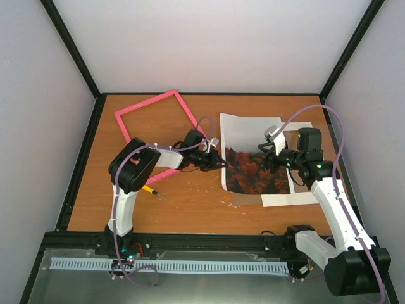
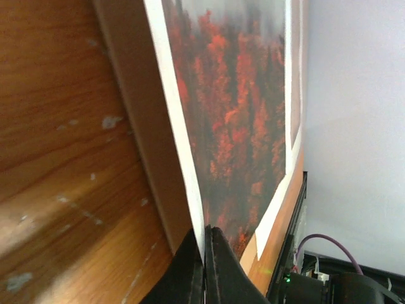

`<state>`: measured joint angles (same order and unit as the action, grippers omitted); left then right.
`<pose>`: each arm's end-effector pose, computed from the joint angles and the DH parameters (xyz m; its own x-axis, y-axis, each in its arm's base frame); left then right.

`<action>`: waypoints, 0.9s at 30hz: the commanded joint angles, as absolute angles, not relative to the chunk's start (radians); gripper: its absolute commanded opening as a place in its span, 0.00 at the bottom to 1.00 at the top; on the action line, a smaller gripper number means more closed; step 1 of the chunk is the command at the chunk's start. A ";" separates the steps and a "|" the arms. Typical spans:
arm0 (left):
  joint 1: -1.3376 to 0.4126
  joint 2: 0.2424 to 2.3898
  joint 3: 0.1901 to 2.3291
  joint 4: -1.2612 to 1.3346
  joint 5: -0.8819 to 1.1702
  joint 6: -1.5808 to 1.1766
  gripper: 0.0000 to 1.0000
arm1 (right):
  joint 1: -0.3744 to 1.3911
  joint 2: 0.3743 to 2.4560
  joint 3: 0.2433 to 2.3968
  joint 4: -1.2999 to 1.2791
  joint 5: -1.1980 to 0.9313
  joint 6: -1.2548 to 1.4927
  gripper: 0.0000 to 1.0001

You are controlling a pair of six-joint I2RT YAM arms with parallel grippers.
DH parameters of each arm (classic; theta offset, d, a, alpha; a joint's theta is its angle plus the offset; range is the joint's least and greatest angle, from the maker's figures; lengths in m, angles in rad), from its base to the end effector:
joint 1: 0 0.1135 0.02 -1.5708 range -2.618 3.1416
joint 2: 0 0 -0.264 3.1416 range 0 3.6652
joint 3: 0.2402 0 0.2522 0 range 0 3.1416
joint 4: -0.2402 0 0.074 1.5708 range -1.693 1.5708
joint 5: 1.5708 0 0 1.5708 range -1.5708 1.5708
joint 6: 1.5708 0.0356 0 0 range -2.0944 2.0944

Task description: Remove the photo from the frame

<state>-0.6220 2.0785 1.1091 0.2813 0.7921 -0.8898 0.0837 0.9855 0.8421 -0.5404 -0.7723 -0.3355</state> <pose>0.3208 -0.2612 0.1133 -0.9901 0.0384 -0.1351 0.1380 0.4451 -0.8848 0.1995 0.0417 0.2951 -0.3973 -0.2700 -0.8771 -0.7728 0.6139 0.1610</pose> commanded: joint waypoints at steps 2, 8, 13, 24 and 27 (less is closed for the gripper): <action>-0.629 2.091 1.117 0.217 0.795 -0.825 0.03 | 0.077 0.987 0.830 -0.517 -0.771 -0.341 0.60; -0.628 2.093 1.166 0.061 0.754 -0.732 0.17 | 0.077 0.994 0.831 -0.516 -0.776 -0.338 0.60; -0.628 2.059 1.175 -0.012 0.720 -0.710 0.30 | 0.077 0.991 0.830 -0.518 -0.776 -0.337 0.60; -0.628 1.882 1.144 -0.239 0.616 -0.583 0.39 | 0.077 0.989 0.830 -0.511 -0.743 -0.329 0.60; -0.627 1.808 1.149 -0.339 0.534 -0.510 0.41 | 0.077 0.989 0.829 -0.502 -0.710 -0.316 0.61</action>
